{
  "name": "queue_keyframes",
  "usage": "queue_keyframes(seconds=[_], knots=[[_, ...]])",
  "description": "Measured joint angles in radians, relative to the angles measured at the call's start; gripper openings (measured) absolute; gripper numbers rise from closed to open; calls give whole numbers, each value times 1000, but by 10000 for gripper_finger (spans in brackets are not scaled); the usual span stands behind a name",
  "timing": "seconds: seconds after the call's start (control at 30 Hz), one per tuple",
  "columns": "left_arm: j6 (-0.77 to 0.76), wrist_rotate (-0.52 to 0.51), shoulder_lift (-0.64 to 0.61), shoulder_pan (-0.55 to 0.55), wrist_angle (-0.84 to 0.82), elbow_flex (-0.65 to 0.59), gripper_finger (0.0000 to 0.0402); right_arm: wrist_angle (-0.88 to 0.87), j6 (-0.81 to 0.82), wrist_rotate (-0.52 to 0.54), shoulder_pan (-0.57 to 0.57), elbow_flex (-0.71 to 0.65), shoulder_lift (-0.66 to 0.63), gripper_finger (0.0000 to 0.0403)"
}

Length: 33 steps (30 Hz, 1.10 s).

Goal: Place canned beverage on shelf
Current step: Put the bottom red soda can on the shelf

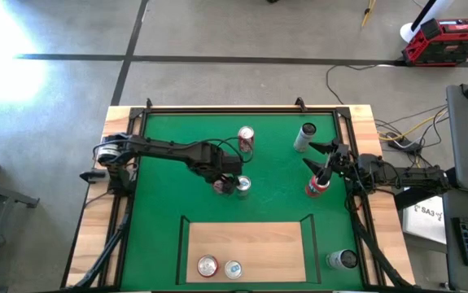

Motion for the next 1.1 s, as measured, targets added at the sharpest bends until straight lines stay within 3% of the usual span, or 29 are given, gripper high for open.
queue_keyframes(seconds=[0.43, 0.6, 0.83, 1.1], knots=[[-428, 23, 0, 1, 36, 0, 393, 0, 0, 0, 0, 0, 0, 381], [-442, 9, 0, 2, 43, 0, 362, 0, 0, 0, 0, 0, 0, 381], [-442, -5, 18, 3, 47, 1, 288, 0, 0, 0, 0, 0, 0, 381], [-454, 18, 31, 1, 23, 22, 285, 0, 0, 0, 0, 0, 0, 381]])
